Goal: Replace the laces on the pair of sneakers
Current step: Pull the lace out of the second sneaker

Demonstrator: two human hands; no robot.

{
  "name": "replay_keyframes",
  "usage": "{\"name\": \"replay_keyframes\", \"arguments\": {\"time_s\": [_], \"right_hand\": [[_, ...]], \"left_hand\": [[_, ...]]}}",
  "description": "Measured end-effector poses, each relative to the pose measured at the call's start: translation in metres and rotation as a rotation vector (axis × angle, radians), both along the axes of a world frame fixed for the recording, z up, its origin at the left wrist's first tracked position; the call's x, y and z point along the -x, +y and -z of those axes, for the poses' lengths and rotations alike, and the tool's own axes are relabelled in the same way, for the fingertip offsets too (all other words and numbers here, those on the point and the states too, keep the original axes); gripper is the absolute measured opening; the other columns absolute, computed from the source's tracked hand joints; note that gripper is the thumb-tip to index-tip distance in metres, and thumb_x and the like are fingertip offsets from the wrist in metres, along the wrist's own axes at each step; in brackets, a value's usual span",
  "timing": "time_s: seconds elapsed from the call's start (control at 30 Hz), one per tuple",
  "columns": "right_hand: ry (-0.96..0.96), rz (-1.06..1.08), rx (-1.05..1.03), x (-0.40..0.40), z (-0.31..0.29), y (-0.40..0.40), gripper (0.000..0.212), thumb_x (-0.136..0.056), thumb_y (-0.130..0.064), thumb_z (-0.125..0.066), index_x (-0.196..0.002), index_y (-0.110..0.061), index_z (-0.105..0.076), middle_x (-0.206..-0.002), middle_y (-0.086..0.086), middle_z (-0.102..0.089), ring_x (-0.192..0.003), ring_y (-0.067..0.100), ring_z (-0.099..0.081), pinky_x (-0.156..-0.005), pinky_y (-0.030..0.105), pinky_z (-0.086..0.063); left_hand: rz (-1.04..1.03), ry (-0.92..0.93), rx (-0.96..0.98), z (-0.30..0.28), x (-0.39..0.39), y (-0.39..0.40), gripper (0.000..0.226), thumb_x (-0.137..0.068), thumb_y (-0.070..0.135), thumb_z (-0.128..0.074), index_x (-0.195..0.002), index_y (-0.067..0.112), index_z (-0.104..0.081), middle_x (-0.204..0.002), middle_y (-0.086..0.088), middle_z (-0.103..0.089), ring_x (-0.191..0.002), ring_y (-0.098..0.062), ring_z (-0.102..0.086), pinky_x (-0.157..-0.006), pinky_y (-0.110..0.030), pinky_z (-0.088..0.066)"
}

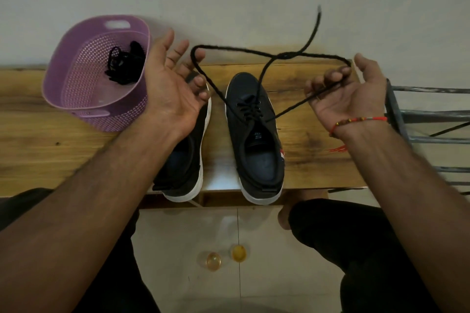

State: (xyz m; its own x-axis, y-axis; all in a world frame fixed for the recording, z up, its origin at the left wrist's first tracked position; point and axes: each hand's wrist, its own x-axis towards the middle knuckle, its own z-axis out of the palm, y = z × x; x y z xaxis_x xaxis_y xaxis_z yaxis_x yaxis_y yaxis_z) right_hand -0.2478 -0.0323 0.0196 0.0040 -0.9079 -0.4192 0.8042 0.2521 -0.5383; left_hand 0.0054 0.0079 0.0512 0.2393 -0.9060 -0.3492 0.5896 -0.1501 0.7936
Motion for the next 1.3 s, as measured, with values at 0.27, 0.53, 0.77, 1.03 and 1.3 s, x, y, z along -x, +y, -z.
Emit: {"name": "replay_keyframes", "arguments": {"time_s": [0.27,0.53,0.77,1.03,1.3], "right_hand": [[0.278,-0.138,-0.12,-0.003,0.002,0.001,0.012,-0.093,-0.026,-0.055,-0.09,-0.014,-0.056,-0.079,0.004,-0.068,-0.067,0.022,-0.064,-0.08,0.035,-0.055],[0.41,-0.096,-0.194,0.006,0.0,-0.006,0.016,-0.092,-0.025,-0.06,-0.104,-0.014,-0.061,-0.108,0.008,-0.063,-0.094,0.023,-0.06,-0.087,0.038,-0.053],[1.132,-0.341,0.057,-0.016,0.013,0.008,0.071,-0.078,-0.042,-0.078,-0.141,-0.03,-0.045,-0.148,0.001,-0.042,-0.134,0.021,-0.042,-0.108,0.043,-0.039],[1.871,-0.79,0.74,-0.039,0.024,0.031,0.086,-0.087,-0.037,-0.068,-0.157,-0.027,-0.019,-0.16,0.003,-0.013,-0.145,0.032,-0.019,-0.115,0.057,-0.029],[1.766,-0.688,0.687,-0.042,0.026,0.034,0.073,-0.086,-0.016,-0.061,-0.151,-0.028,-0.031,-0.15,0.005,-0.021,-0.138,0.032,-0.02,-0.113,0.043,-0.024]], "left_hand": [[-0.1,-0.232,0.035,0.0,0.0,0.0,0.038,-0.097,0.043,-0.056,-0.128,0.02,-0.058,-0.126,0.002,-0.065,-0.062,-0.007,-0.049,-0.057,-0.026,-0.039],[-0.054,-0.563,-0.118,0.009,0.0,-0.003,0.031,-0.094,0.037,-0.065,-0.123,0.025,-0.058,-0.121,-0.001,-0.06,-0.088,-0.011,-0.065,-0.065,-0.027,-0.052],[0.51,-1.45,0.06,0.032,0.018,0.01,0.091,-0.078,0.053,-0.079,-0.152,0.034,-0.03,-0.165,-0.001,0.009,-0.15,-0.035,-0.013,-0.12,-0.053,-0.023],[0.619,-1.739,0.123,0.057,0.03,0.016,0.105,-0.074,0.056,-0.069,-0.159,0.029,-0.013,-0.163,0.007,0.021,-0.144,-0.037,-0.014,-0.112,-0.061,-0.025],[0.584,-1.804,0.025,0.072,0.036,0.024,0.102,-0.092,0.033,-0.06,-0.159,0.02,0.015,-0.165,-0.005,0.014,-0.138,-0.039,-0.019,-0.111,-0.057,-0.025]]}}
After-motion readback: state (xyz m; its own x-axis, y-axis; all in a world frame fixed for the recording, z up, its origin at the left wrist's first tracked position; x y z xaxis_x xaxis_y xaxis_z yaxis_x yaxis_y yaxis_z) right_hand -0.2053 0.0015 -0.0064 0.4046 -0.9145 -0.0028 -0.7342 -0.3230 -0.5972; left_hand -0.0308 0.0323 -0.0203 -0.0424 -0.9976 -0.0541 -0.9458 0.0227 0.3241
